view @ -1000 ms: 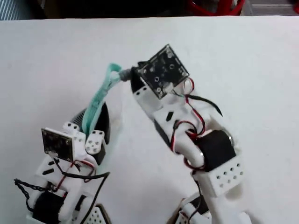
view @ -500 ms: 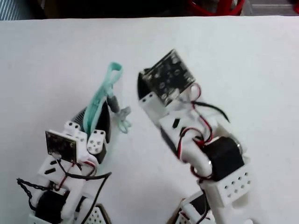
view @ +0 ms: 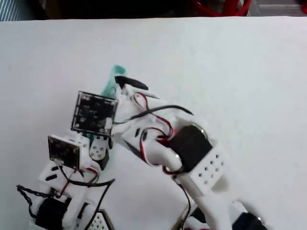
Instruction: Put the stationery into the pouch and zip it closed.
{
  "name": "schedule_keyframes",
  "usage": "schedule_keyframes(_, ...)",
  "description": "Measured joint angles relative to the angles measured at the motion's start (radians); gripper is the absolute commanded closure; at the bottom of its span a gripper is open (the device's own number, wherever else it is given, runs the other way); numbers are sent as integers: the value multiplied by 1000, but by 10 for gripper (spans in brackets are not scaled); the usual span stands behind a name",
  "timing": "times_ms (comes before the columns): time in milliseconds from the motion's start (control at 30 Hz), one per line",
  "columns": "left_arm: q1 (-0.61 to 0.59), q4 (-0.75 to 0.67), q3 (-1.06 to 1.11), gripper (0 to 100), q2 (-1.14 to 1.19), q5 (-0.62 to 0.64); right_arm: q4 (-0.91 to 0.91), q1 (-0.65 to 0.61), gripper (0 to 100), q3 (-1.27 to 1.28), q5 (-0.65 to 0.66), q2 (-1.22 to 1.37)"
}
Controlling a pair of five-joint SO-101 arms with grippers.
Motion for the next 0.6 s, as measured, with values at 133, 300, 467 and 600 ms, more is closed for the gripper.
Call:
schedule_keyframes(133, -3, 5, -2, 977, -2, 0, 91, 2, 748, -173, 48, 120)
schedule_keyframes(300, -5, 5, -3, 977, -2, 2, 184, -5, 752, -302, 127, 233)
schedule_keyframes(467, -5, 8, -2, 977, -2, 0, 227, -6, 770, -327, 192, 308)
schedule_keyframes(600, -5, 8, -2, 977, -2, -2, 224, -5, 966, -336, 199, 318)
